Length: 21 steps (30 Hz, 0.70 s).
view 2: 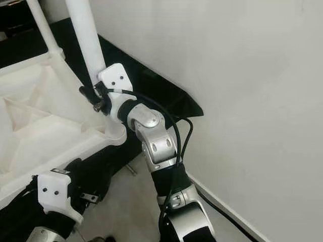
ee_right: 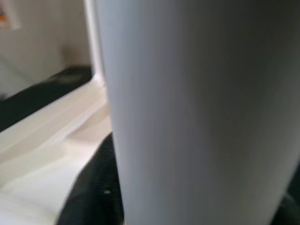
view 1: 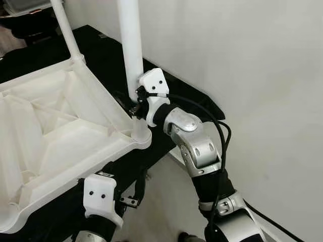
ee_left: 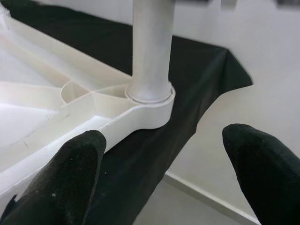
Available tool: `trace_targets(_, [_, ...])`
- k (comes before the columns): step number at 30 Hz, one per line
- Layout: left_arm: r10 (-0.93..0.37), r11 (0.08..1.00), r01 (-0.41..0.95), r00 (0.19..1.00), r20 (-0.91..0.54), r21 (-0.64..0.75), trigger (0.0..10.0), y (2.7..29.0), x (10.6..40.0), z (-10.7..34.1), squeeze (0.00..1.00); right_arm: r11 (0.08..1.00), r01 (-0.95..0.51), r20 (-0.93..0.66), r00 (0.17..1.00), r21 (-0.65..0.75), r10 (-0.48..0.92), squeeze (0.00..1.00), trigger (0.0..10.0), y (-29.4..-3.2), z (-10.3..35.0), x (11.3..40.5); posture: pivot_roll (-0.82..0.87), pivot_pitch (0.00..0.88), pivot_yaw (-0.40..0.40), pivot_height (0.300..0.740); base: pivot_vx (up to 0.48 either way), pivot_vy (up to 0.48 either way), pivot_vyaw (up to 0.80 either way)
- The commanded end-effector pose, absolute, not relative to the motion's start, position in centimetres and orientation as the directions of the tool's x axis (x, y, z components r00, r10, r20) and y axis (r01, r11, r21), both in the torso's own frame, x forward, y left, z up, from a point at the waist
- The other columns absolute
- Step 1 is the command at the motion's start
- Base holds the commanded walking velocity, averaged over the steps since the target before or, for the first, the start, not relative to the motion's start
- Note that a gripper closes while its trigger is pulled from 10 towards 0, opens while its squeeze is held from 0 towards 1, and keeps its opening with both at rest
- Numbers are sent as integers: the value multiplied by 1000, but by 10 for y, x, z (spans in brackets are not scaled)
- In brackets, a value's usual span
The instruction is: Building children table
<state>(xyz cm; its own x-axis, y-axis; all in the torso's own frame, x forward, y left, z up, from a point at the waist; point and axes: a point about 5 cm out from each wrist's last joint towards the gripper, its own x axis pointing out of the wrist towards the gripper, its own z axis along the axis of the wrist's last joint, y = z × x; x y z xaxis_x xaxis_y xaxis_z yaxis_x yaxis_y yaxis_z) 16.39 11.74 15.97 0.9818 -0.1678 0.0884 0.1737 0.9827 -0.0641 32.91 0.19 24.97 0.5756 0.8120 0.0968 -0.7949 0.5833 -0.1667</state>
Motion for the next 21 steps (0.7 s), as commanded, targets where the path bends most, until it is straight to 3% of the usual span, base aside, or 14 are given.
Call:
trace_targets(1, [-160,985,164,985,61,-55,10000,118,162,155,0,471,-880,118,462,-59,879,1000,10000,14,242,318,39,244,-1,740,0,0,0])
trace_targets(2, [-162,985,165,985,60,-56,10000,117,162,155,0,410,-910,140,399,-63,906,1000,10000,7,250,322,44,246,-2,740,0,0,0])
trace_targets(3, [-162,985,165,985,60,-56,10000,117,162,155,0,410,-910,140,399,-63,906,1000,10000,7,250,322,44,246,-2,740,0,0,0])
trace_targets(6, [-166,984,170,984,57,-60,10000,116,160,156,0,263,-957,175,240,-125,955,1000,10000,-12,270,336,49,256,-2,740,0,0,0])
trace_targets(7, [-169,983,172,984,56,-62,10000,116,160,156,0,196,-964,154,169,-182,973,776,10000,-19,277,341,49,256,-2,740,0,0,0])
trace_targets(8, [-171,983,174,984,55,-63,10000,115,159,156,0,151,-969,127,127,-195,984,0,10000,-22,278,343,53,261,-2,740,0,0,0])
trace_targets(11, [-172,982,175,984,54,-65,10000,115,159,156,0,123,-972,109,103,-201,989,0,10000,-24,279,344,53,261,-2,740,0,0,0])
trace_targets(14, [-184,980,188,982,52,-71,10000,114,157,157,0,11,-971,33,4,-240,999,0,10000,-30,281,345,65,269,0,740,0,0,0])
trace_targets(15, [-184,980,188,982,52,-71,10000,114,157,157,0,11,-971,33,4,-240,999,0,10000,-30,281,345,65,269,0,740,0,0,0])
trace_targets(17, [-235,968,238,971,51,-76,10000,109,152,158,0,-103,-961,-39,-97,-256,995,0,10000,-34,288,347,82,285,-3,740,0,0,0])
trace_targets(21, [-253,964,256,966,51,-73,10000,107,148,160,0,-174,-950,-72,-161,-259,984,0,10000,-34,295,350,85,287,-2,740,0,0,0])
